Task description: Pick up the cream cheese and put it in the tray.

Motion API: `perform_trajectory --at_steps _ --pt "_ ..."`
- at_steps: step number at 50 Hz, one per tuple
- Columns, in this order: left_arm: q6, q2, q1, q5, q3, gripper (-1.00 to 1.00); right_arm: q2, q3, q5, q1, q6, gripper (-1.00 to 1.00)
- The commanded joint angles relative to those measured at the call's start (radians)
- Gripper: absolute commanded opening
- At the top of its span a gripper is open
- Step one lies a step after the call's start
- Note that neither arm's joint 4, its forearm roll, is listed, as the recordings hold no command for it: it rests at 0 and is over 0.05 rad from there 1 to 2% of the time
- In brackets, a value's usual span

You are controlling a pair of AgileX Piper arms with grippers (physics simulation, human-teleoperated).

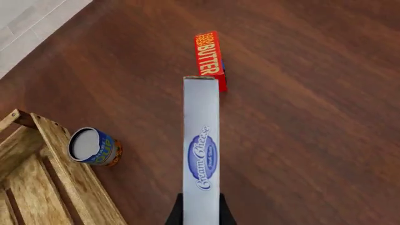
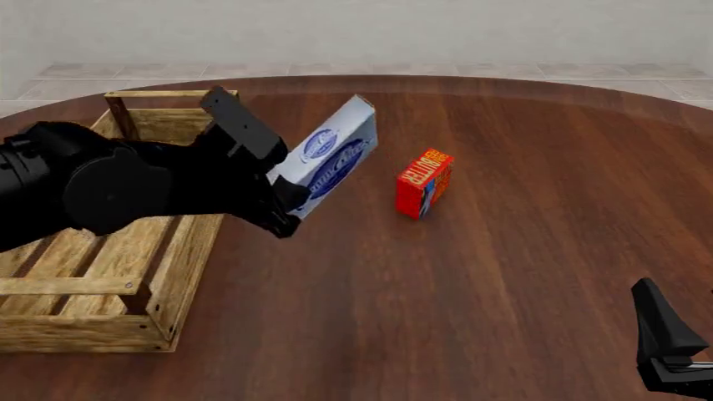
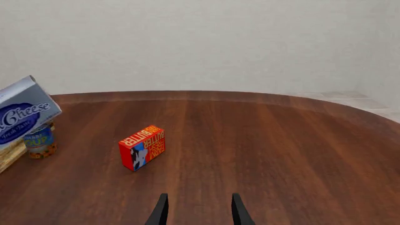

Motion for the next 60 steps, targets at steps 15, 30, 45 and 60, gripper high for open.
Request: perform_trajectory --at_steps 15,30,45,60 --pt "0.033 -0.039 0.164 0.042 -0.03 -1.0 0.001 0.0 0.0 0.0 -0.001 1.0" --pt "0.014 -0.06 0.264 0.089 -0.09 -1.0 0.001 0.0 0.0 0.0 -0.003 1.0" --pt "0.031 -0.055 0.346 0.119 -0.093 -1.0 0.001 0.0 0.0 0.0 -0.005 1.0" --pt "0.059 -0.032 0.462 0.095 -0.066 -1.0 0.002 0.0 -0.001 0.0 -0.005 1.0"
